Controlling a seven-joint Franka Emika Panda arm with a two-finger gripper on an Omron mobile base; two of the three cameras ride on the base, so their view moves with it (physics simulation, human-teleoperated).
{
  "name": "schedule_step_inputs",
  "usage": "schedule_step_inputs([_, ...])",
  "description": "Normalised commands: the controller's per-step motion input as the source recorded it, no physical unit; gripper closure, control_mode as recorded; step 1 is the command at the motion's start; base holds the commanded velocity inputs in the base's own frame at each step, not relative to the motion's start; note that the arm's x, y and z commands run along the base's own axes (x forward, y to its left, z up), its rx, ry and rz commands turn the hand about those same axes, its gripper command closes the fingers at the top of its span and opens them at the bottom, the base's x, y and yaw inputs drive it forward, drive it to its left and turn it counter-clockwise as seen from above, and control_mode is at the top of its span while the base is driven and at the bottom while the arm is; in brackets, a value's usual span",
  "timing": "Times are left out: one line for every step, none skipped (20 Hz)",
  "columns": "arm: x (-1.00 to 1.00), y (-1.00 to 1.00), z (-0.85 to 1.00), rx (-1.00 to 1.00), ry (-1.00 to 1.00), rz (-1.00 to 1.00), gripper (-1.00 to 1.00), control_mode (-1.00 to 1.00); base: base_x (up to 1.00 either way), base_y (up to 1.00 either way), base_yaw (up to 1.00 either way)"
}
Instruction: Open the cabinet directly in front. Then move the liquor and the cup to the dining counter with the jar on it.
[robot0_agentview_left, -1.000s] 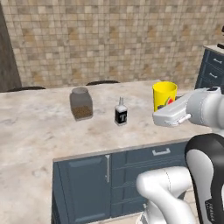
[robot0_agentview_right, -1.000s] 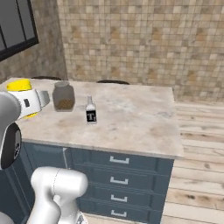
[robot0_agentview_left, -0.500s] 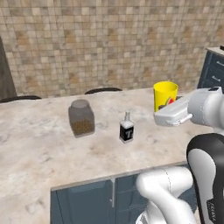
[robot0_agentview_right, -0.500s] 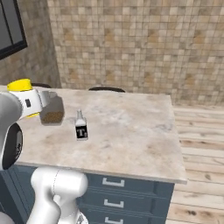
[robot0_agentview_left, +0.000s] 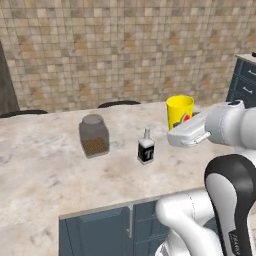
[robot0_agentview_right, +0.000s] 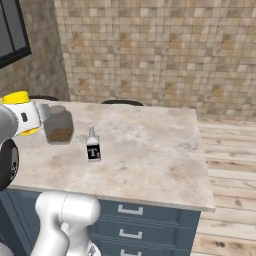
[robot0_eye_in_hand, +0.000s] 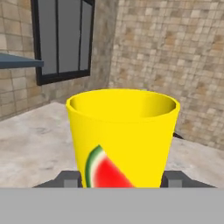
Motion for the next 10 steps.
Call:
schedule_step_inputs([0.0,1.0,-0.41,-0.06,0.06,0.0,1.0,-1.0,0.0,0.0,0.0])
schedule_step_inputs([0.0,1.0,-0.49,-0.07,0.12,0.0,1.0,-1.0,0.0,0.0,0.0])
schedule_step_inputs([0.0,1.0,-0.49,-0.06,0.17,0.0,1.0,-1.0,0.0,0.0,0.0])
schedule_step_inputs([0.05,1.0,-0.49,-0.05,0.22,0.0,1.0,-1.0,0.0,0.0,0.0])
schedule_step_inputs([0.11,1.0,-0.49,-0.05,0.27,0.0,1.0,-1.0,0.0,0.0,0.0])
schedule_step_inputs([0.16,1.0,-0.51,-0.04,0.32,0.0,1.0,-1.0,0.0,0.0,0.0])
schedule_step_inputs([0.23,1.0,-0.51,-0.04,0.35,0.0,1.0,-1.0,0.0,0.0,0.0])
schedule_step_inputs([0.19,1.0,-0.51,-0.05,0.37,0.0,1.0,-1.0,0.0,0.0,0.0])
schedule_step_inputs([0.12,0.9,-0.44,-0.04,0.38,0.0,1.0,-1.0,0.0,0.0,0.0])
schedule_step_inputs([0.0,0.57,-0.26,0.0,0.34,0.01,1.0,-1.0,0.0,0.0,0.0])
